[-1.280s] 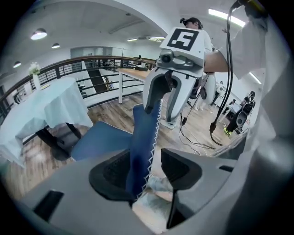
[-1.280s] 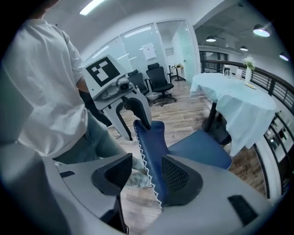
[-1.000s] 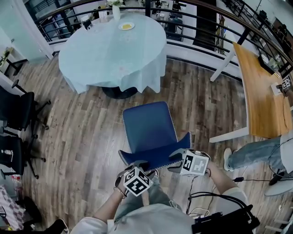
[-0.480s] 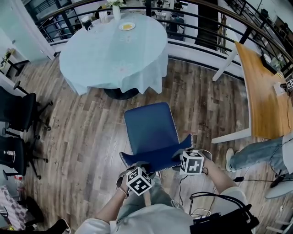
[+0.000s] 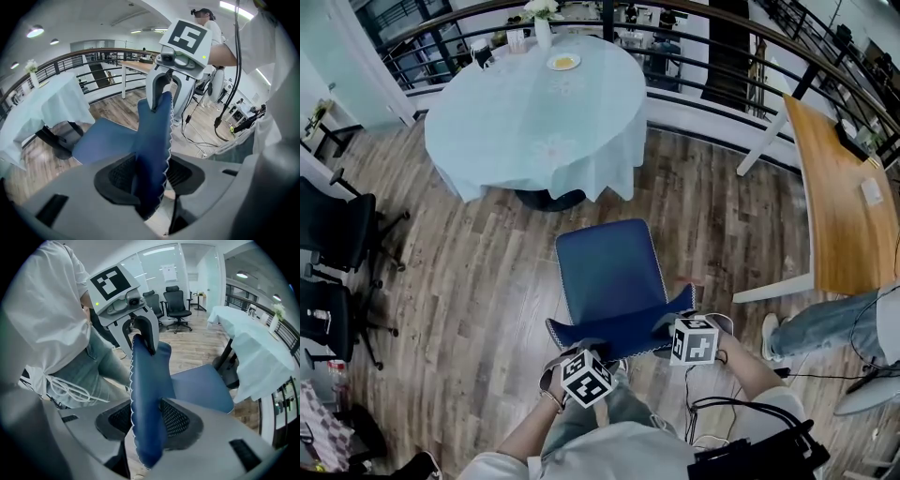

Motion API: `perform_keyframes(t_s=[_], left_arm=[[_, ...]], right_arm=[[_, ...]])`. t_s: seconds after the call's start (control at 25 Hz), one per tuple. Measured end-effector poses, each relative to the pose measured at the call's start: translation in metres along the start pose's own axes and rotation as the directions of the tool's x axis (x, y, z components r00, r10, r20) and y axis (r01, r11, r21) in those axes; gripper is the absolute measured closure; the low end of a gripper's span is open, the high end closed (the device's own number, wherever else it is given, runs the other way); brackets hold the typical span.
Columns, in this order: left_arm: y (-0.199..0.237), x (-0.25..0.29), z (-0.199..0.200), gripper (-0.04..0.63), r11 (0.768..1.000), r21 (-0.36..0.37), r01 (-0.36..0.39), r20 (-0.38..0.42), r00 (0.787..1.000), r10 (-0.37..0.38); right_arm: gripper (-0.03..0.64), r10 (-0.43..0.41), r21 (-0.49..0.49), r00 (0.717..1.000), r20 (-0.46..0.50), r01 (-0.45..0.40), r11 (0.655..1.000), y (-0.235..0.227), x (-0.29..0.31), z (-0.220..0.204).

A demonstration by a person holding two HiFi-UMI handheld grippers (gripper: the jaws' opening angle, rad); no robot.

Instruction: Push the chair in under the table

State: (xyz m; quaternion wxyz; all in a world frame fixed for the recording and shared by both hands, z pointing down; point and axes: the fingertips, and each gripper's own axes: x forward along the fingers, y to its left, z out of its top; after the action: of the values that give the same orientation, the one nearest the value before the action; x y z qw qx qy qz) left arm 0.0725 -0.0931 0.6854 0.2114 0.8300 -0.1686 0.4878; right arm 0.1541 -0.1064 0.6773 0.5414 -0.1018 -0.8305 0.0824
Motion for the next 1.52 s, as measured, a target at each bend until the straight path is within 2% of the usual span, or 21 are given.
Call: perform_keyframes(t_s=[0.36,0.6,0.88,1.52], left_arm=[[0.001,0.002,0.005,0.413,1.000,-0.015,0.019,-0.006,1.000,-0.019],[0.019,0.004,0.017,0.413,1.000,-0.027,-0.013,0.010,1.000,0.014],[0.040,0.008,0.032,0.413,0.999,-0.046,0.000,0.014,1.000,0.001],[0.099,0.010,0.056,0.411,0.996,-0.069,-0.050,0.037,0.998,0.053]], right_arm=[[0.440,0.063,-0.043,0.998,-0.031,-0.065,0.997,-0.003,-0.002,-0.002],[0.440,0.040,-0.039,0.999,-0.031,-0.042,0.998,-0.026,-0.008,-0.004],[0.436,0.077,-0.037,0.996,-0.033,-0.078,0.996,-0.052,-0.017,-0.003],[0.434,0.057,-0.084,0.998,-0.035,-0.060,0.995,-0.116,-0.028,0.008]])
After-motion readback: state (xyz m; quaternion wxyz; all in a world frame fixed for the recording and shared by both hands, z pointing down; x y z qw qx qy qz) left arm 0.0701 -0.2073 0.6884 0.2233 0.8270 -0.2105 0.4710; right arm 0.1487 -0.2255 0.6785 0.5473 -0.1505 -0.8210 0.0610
